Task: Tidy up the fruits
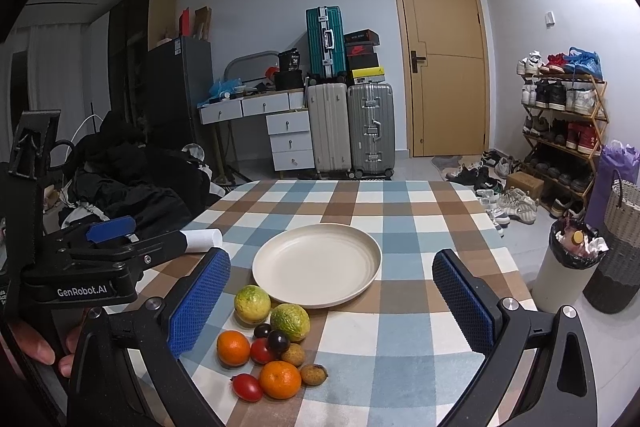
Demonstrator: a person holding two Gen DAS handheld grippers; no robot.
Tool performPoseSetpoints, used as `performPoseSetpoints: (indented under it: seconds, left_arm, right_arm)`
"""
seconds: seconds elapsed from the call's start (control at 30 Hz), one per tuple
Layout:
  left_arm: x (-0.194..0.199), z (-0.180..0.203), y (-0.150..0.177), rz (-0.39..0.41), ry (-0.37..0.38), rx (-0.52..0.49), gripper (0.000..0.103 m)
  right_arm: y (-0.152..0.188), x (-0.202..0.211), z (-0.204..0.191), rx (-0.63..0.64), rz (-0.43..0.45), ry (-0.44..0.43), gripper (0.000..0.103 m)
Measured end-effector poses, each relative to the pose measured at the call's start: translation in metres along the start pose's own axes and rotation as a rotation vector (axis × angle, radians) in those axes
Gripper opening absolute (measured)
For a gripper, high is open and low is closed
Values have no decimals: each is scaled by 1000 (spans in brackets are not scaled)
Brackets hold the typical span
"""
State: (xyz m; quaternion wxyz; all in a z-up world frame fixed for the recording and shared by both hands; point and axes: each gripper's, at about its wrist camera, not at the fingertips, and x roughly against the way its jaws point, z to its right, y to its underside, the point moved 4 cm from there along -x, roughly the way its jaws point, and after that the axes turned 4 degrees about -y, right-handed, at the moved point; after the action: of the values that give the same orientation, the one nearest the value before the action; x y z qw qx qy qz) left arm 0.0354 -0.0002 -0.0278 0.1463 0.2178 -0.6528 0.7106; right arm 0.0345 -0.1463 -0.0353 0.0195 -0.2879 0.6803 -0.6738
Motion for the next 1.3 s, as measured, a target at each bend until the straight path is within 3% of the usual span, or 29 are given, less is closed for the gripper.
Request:
performPoseSetpoints:
  seconds: [1.3]
  left_arm:
    - [-5, 2, 8, -26, 18, -1, 103]
  right_arm:
    - [6, -3, 0, -7, -6, -8, 103]
